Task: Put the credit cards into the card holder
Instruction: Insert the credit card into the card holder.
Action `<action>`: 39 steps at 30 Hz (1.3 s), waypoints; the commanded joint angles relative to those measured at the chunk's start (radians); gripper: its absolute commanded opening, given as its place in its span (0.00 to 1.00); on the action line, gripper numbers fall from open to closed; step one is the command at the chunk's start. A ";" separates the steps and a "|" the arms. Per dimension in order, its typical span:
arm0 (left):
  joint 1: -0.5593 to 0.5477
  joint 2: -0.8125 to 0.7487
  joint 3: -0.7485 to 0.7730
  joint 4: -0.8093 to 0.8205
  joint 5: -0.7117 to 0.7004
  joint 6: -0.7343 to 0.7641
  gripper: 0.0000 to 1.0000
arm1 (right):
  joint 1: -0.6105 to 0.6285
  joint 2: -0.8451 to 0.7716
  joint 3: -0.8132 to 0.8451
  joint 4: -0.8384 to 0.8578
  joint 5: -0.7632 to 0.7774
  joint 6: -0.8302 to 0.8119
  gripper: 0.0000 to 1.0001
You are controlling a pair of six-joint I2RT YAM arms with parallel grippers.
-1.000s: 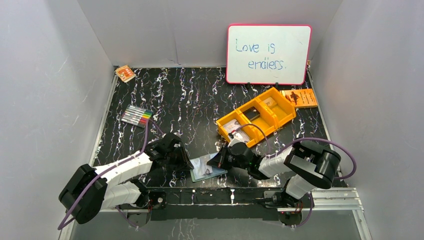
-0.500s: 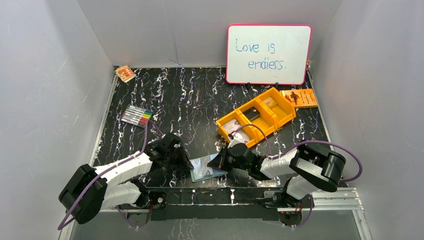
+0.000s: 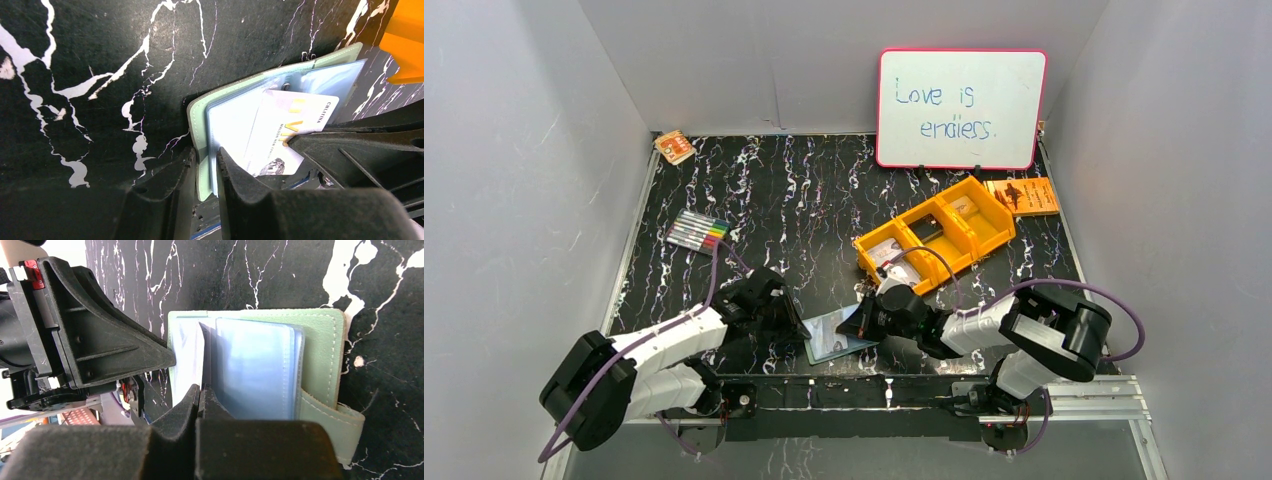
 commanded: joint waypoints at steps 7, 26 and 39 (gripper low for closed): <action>-0.004 -0.021 -0.043 -0.106 -0.050 0.010 0.18 | 0.033 -0.001 0.027 -0.141 -0.043 -0.056 0.00; -0.004 -0.021 -0.051 -0.084 -0.032 0.000 0.16 | 0.050 -0.022 0.014 -0.164 -0.037 -0.063 0.00; -0.005 -0.062 -0.070 -0.088 -0.028 -0.011 0.17 | 0.073 0.027 0.085 -0.189 -0.015 -0.064 0.00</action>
